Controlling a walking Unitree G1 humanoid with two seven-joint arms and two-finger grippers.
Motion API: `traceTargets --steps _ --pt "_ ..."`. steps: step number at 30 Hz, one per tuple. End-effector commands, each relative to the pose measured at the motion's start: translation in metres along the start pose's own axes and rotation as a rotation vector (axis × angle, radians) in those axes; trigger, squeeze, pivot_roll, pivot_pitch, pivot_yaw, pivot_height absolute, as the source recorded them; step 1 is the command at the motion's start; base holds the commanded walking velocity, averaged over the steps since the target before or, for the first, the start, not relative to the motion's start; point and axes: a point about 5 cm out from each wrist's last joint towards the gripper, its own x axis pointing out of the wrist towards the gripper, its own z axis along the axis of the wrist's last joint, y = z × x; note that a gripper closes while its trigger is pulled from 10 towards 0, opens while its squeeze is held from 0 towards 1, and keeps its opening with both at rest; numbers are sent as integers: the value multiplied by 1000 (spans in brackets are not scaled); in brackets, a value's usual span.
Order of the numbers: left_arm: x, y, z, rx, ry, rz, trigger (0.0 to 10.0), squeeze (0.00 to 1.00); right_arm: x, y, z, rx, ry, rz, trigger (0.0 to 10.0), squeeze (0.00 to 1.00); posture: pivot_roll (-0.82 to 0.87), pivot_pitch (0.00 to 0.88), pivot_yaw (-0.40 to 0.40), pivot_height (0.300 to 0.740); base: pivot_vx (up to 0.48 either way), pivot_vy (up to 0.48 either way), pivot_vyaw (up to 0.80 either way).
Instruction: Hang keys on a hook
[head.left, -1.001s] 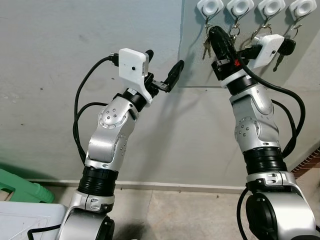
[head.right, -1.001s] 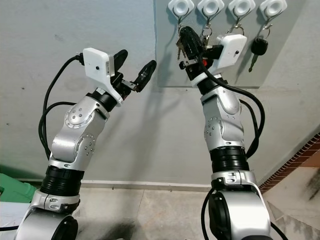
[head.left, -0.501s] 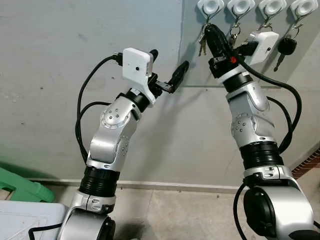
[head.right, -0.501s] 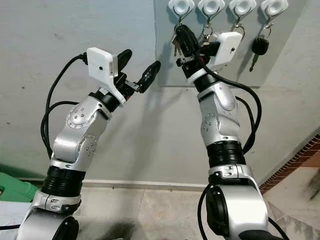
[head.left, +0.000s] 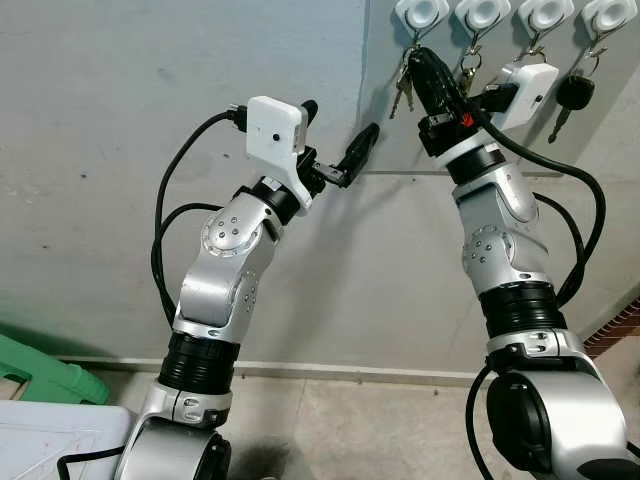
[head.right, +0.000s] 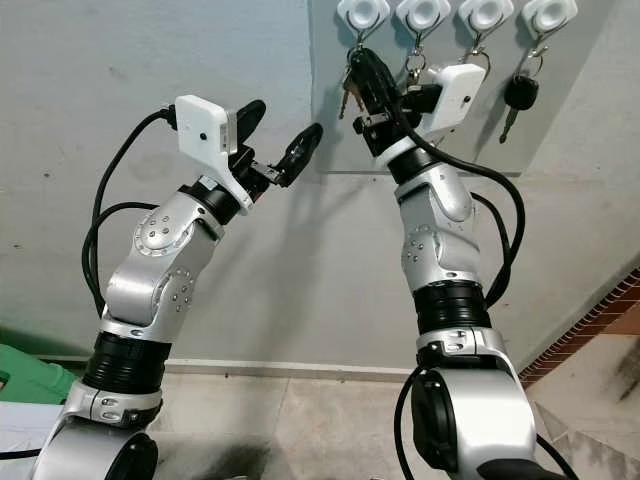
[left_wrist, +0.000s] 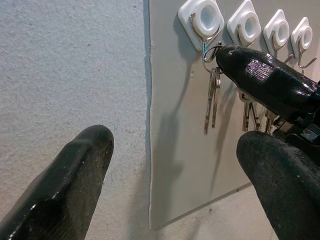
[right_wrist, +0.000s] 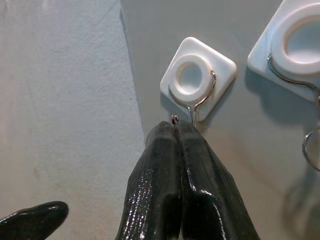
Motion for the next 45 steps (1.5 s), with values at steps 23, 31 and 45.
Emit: traceTargets --steps 23,31,45 --pt "1 -1 8 9 -21 -8 10000 0 4 7 6 25 -18 72 10000 0 18 92 20 740 0 0 0" --pt "2 -1 8 8 -21 -9 10000 0 4 4 8 48 -34 50 10000 0 16 90 20 740 0 0 0" --pt "2 -2 8 7 -23 -11 10000 0 6 0 12 115 -70 12 10000 0 16 81 21 740 0 0 0"
